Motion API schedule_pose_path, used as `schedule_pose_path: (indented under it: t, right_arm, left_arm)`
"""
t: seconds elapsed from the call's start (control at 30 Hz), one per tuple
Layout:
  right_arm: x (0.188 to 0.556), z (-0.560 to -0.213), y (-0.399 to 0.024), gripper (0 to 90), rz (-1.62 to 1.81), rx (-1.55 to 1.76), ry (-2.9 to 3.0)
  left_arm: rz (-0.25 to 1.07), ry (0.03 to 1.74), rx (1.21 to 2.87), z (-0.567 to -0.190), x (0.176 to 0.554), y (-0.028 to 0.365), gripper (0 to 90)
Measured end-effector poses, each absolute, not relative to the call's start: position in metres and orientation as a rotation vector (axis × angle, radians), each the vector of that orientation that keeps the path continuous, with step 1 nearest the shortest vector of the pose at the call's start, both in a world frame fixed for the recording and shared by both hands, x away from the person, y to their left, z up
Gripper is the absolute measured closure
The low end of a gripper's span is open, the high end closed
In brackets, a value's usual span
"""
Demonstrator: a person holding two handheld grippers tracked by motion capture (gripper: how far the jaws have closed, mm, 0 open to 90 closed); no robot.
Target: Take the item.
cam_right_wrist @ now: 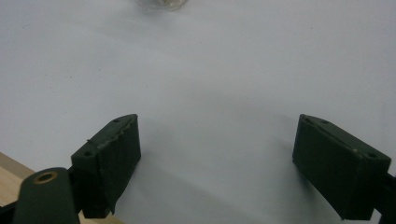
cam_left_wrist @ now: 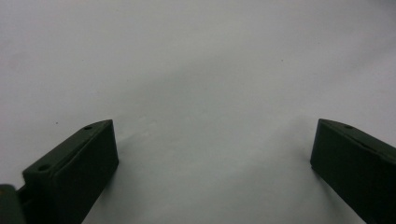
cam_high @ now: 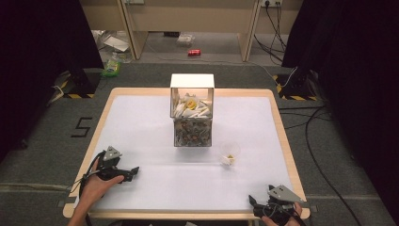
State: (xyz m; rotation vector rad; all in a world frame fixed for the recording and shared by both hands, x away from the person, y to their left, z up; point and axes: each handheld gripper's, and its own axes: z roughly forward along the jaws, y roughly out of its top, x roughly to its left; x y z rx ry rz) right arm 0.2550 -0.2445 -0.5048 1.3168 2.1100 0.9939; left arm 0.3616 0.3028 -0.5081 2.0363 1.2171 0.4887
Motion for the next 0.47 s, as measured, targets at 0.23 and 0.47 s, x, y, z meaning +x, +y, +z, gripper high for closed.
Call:
schedule_pose_path:
  t: [0.23,0.47]
  right_arm:
    - [0.2551,-0.5048,-0.2446,15.8,0.995,1.316,2.11]
    - [0.2553,-0.5047,-0.2449,15.8,0.994,1.312,2.112]
  left_arm:
    - [0.489,1.217,2.037,-0.5081,0.3616,0.3029,0.0]
    - [0.489,1.217,2.036,-0.5081,0.3616,0.3029,0.0]
